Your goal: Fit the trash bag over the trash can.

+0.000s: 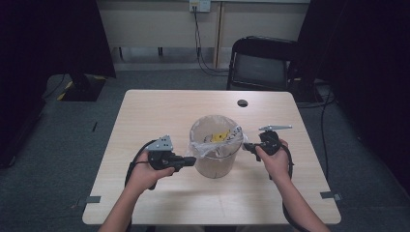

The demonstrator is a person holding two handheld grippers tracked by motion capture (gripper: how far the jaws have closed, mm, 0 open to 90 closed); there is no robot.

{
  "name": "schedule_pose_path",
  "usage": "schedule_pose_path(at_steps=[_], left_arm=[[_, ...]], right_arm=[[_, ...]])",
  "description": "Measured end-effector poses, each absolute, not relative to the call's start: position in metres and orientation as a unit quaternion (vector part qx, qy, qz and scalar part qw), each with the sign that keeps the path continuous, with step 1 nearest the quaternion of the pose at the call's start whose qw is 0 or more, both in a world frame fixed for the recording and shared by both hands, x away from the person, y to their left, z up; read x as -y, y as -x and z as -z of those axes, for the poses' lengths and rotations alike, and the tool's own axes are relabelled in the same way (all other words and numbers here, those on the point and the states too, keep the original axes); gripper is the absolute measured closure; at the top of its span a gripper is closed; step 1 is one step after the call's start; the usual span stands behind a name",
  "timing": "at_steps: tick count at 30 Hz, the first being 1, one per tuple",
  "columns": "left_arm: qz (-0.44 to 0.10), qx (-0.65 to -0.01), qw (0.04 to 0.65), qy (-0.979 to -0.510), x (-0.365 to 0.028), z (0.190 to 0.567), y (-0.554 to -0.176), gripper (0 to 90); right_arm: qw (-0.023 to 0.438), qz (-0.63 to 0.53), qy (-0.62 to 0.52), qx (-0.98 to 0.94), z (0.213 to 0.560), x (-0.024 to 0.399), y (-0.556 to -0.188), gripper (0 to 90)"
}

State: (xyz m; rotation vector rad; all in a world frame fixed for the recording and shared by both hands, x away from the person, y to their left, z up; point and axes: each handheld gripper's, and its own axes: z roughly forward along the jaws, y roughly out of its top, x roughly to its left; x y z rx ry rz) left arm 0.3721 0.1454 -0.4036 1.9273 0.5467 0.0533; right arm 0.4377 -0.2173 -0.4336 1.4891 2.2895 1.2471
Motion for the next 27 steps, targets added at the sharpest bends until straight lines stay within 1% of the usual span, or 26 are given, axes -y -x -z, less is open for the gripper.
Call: schedule_pose_path(at_steps=[3, 5, 7, 10, 13, 15, 17, 22, 25, 27], left_arm=[[-0.023, -0.22, 0.528, -0.82, -0.142, 0.404, -0.371, 90.0], [-0.025, -0.219, 0.509, -0.832, -0.14, 0.408, -0.371, 90.0], [-0.013, -0.221, 0.5, -0.837, -0.136, 0.413, -0.372, 90.0], [-0.028, -0.227, 0.466, -0.855, -0.133, 0.42, -0.373, 90.0], [-0.038, -0.227, 0.453, -0.861, -0.132, 0.421, -0.373, 90.0], [-0.033, -0.225, 0.461, -0.858, -0.133, 0.417, -0.372, 90.0], [-0.021, -0.216, 0.489, -0.845, -0.134, 0.412, -0.371, 90.0], [-0.01, -0.206, 0.532, -0.821, -0.134, 0.403, -0.369, 90.0], [-0.011, -0.201, 0.526, -0.827, -0.132, 0.405, -0.369, 90.0], [-0.003, -0.203, 0.516, -0.832, -0.13, 0.41, -0.37, 90.0]], right_arm=[[0.067, -0.414, -0.496, -0.76, 0.435, 0.215, -0.441, 88.9], [0.072, -0.41, -0.494, -0.764, 0.433, 0.213, -0.441, 89.0], [0.074, -0.411, -0.491, -0.765, 0.43, 0.213, -0.439, 89.0], [0.075, -0.42, -0.483, -0.765, 0.422, 0.214, -0.435, 88.6], [0.075, -0.426, -0.481, -0.762, 0.413, 0.218, -0.432, 88.2], [0.075, -0.427, -0.48, -0.763, 0.411, 0.22, -0.432, 88.7], [0.077, -0.417, -0.482, -0.766, 0.415, 0.223, -0.432, 89.2], [0.057, -0.418, -0.498, -0.758, 0.435, 0.222, -0.44, 89.3], [0.046, -0.421, -0.502, -0.754, 0.44, 0.217, -0.447, 89.3], [0.051, -0.416, -0.499, -0.759, 0.439, 0.213, -0.45, 89.2]])
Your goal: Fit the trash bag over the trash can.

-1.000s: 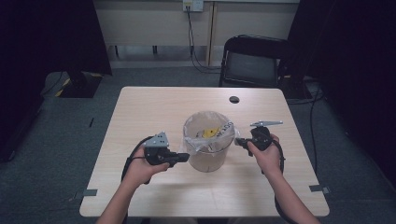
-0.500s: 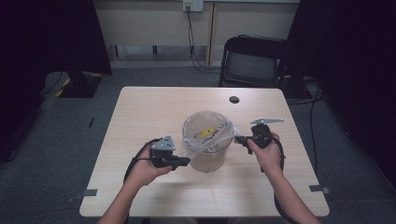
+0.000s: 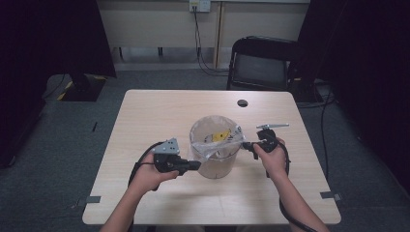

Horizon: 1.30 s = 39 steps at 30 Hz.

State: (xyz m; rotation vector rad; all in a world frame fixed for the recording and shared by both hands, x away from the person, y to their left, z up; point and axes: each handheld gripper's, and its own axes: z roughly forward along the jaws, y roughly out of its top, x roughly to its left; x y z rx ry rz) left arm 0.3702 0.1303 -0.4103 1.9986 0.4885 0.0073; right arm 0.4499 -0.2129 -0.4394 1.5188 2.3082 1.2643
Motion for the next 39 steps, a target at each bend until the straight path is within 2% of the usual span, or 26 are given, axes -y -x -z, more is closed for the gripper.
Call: schedule_pose_path(at_steps=[2, 10, 13, 21, 27, 32, 35, 39], left_arm=[[0.005, -0.213, 0.508, -0.834, -0.129, 0.415, -0.372, 90.0], [-0.024, -0.221, 0.441, -0.87, -0.12, 0.428, -0.375, 90.0], [-0.021, -0.217, 0.45, -0.866, -0.123, 0.423, -0.373, 90.0], [-0.005, -0.203, 0.504, -0.84, -0.126, 0.413, -0.371, 90.0], [-0.004, -0.215, 0.477, -0.852, -0.124, 0.423, -0.374, 90.0], [-0.02, -0.233, 0.445, -0.865, -0.125, 0.432, -0.378, 90.0], [-0.022, -0.225, 0.447, -0.866, -0.126, 0.427, -0.377, 90.0], [-0.011, -0.215, 0.483, -0.849, -0.126, 0.418, -0.372, 90.0]], right_arm=[[0.057, -0.41, -0.495, -0.764, 0.437, 0.208, -0.451, 89.3], [0.073, -0.425, -0.476, -0.767, 0.415, 0.209, -0.439, 87.8], [0.08, -0.417, -0.475, -0.771, 0.416, 0.213, -0.436, 88.7], [0.06, -0.42, -0.492, -0.76, 0.44, 0.216, -0.444, 89.4], [0.068, -0.415, -0.488, -0.765, 0.436, 0.213, -0.445, 89.3], [0.078, -0.43, -0.476, -0.763, 0.421, 0.214, -0.438, 89.3], [0.095, -0.418, -0.464, -0.776, 0.416, 0.214, -0.433, 89.5], [0.092, -0.399, -0.467, -0.784, 0.429, 0.215, -0.435, 89.7]])
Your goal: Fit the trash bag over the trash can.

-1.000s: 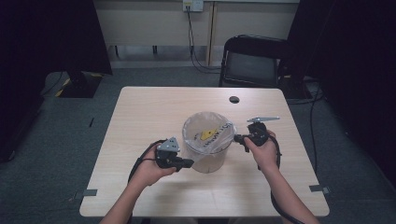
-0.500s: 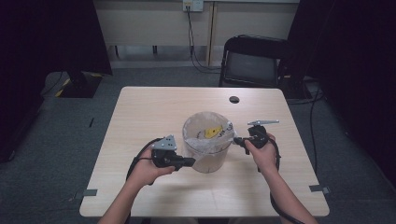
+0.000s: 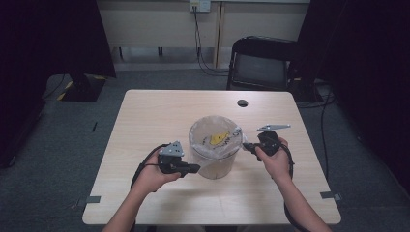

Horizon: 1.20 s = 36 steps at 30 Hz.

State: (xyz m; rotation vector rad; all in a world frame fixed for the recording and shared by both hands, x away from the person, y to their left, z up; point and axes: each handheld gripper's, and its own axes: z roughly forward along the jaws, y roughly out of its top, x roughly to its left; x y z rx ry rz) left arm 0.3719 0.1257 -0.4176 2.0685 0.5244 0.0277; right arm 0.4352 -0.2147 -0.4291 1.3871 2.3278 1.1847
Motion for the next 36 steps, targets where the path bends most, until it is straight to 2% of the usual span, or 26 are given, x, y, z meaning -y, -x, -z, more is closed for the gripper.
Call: schedule_pose_path(at_steps=[4, 8, 14, 18, 20, 29, 33, 36], left_arm=[[-0.015, -0.205, 0.501, -0.841, -0.123, 0.412, -0.369, 90.0], [-0.009, -0.205, 0.492, -0.846, -0.122, 0.418, -0.37, 90.0], [-0.022, -0.226, 0.44, -0.869, -0.12, 0.431, -0.376, 90.0], [-0.025, -0.229, 0.431, -0.873, -0.118, 0.432, -0.378, 90.0], [-0.023, -0.225, 0.438, -0.87, -0.12, 0.429, -0.377, 90.0], [0.0, -0.212, 0.491, -0.845, -0.125, 0.418, -0.374, 90.0], [-0.012, -0.206, 0.473, -0.856, -0.121, 0.42, -0.373, 90.0], [-0.023, -0.211, 0.438, -0.873, -0.115, 0.427, -0.375, 90.0]], right_arm=[[0.076, -0.406, -0.475, -0.777, 0.441, 0.212, -0.44, 89.7], [0.076, -0.407, -0.478, -0.775, 0.443, 0.208, -0.444, 89.5], [0.084, -0.421, -0.474, -0.769, 0.428, 0.214, -0.438, 89.2], [0.092, -0.423, -0.465, -0.772, 0.418, 0.216, -0.431, 89.0], [0.098, -0.416, -0.461, -0.778, 0.419, 0.216, -0.429, 89.0], [0.073, -0.409, -0.472, -0.778, 0.446, 0.212, -0.438, 89.2], [0.06, -0.414, -0.483, -0.769, 0.45, 0.213, -0.443, 89.1], [0.07, -0.41, -0.479, -0.773, 0.444, 0.212, -0.44, 89.1]])
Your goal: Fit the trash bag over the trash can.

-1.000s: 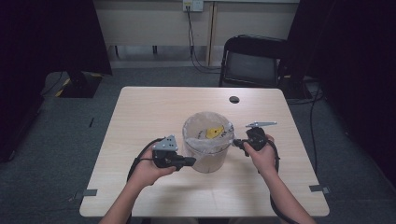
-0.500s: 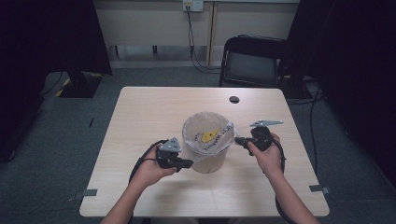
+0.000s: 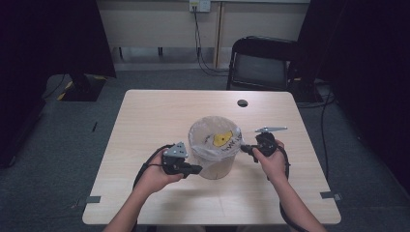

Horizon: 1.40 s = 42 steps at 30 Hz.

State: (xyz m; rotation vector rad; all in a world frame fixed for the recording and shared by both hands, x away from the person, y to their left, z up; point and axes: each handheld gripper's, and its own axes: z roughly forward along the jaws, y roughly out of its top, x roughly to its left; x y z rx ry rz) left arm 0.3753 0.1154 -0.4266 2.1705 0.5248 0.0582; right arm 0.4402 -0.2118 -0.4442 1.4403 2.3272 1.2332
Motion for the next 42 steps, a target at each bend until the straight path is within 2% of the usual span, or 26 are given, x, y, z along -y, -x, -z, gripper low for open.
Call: schedule_pose_path(at_steps=[8, 12, 15, 20, 26, 31, 37, 42], left_arm=[[-0.032, -0.228, 0.421, -0.877, -0.119, 0.431, -0.38, 90.0], [-0.01, -0.221, 0.468, -0.856, -0.123, 0.423, -0.377, 90.0], [-0.005, -0.218, 0.48, -0.85, -0.125, 0.42, -0.376, 90.0], [0.004, -0.228, 0.466, -0.855, -0.126, 0.428, -0.378, 90.0], [-0.015, -0.256, 0.416, -0.872, -0.128, 0.44, -0.384, 90.0], [-0.012, -0.251, 0.426, -0.869, -0.129, 0.434, -0.382, 90.0], [-0.002, -0.242, 0.46, -0.854, -0.131, 0.433, -0.381, 90.0], [-0.001, -0.252, 0.455, -0.854, -0.134, 0.442, -0.384, 90.0]], right_arm=[[0.081, -0.414, -0.47, -0.775, 0.433, 0.22, -0.429, 89.0], [0.076, -0.411, -0.476, -0.774, 0.442, 0.219, -0.433, 89.0], [0.064, -0.418, -0.485, -0.766, 0.451, 0.217, -0.437, 88.7], [0.059, -0.417, -0.487, -0.765, 0.457, 0.213, -0.442, 88.6], [0.078, -0.409, -0.479, -0.773, 0.448, 0.215, -0.437, 87.0], [0.083, -0.408, -0.481, -0.771, 0.446, 0.22, -0.436, 87.6], [0.062, -0.414, -0.488, -0.766, 0.46, 0.216, -0.44, 87.3], [0.059, -0.416, -0.48, -0.77, 0.463, 0.21, -0.44, 87.1]])
